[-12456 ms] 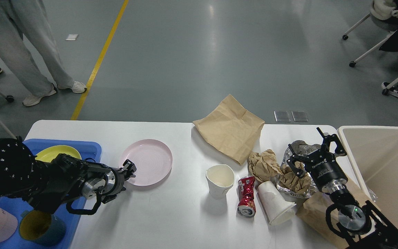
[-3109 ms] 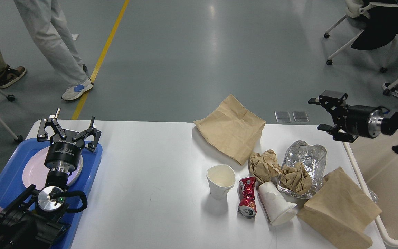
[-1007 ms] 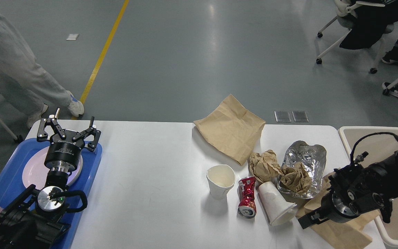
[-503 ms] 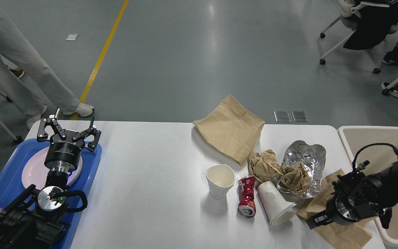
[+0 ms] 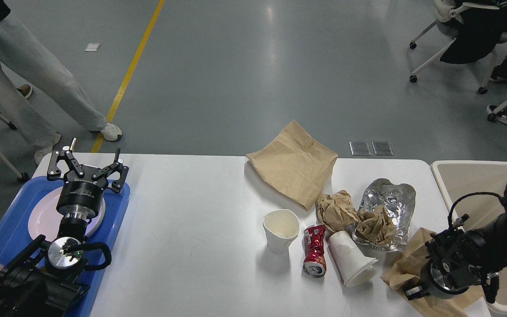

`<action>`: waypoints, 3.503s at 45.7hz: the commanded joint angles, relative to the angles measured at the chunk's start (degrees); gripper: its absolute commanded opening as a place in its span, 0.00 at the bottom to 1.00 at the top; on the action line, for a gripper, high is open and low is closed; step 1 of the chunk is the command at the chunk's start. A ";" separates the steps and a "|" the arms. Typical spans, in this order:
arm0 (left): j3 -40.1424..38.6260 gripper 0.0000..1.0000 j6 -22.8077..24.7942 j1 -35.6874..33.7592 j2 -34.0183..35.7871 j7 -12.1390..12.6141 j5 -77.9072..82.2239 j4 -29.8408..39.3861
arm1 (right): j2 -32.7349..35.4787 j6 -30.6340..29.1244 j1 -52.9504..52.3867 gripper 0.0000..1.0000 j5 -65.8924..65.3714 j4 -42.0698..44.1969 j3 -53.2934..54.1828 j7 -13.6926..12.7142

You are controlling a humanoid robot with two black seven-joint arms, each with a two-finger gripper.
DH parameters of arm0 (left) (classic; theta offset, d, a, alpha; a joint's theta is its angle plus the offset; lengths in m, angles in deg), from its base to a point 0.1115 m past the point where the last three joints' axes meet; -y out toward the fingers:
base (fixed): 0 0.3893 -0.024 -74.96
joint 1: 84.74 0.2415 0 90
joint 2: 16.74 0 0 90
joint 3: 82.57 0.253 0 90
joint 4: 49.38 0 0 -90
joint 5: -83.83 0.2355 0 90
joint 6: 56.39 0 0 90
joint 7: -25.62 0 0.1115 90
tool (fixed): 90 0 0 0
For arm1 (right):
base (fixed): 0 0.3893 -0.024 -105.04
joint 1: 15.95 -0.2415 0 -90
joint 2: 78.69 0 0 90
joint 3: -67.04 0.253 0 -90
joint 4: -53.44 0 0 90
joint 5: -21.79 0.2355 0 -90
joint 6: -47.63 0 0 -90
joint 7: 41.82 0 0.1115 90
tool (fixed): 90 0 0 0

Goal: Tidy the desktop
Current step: 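Lower the paper bag down into the white bin, then open the right gripper to release the bag inside the bin, then raise the right gripper up out of the white bin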

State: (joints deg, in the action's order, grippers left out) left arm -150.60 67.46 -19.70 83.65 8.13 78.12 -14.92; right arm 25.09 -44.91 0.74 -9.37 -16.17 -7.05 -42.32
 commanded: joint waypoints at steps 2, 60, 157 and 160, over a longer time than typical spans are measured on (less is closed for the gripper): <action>0.00 0.96 -0.01 0.00 -0.02 0.00 0.00 0.00 | 0.19 -0.01 -0.16 0.00 0.48 -0.44 0.01 0.24; 0.00 0.96 -0.01 0.00 -0.02 0.00 0.00 0.00 | 20.32 -35.88 -56.76 0.00 19.03 -19.77 -16.87 0.59; 0.00 0.96 -0.01 0.00 -0.02 0.00 0.00 0.00 | 8.80 5.53 41.33 1.00 19.20 62.94 33.49 -0.99; 0.00 0.96 -0.01 0.00 -0.02 0.00 0.00 0.00 | 13.01 3.77 37.82 1.00 18.32 58.64 33.14 -1.34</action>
State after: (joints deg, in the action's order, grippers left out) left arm -150.60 67.45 -19.70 83.67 8.12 78.13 -14.92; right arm 33.24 -38.86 43.25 9.98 47.83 26.52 -43.13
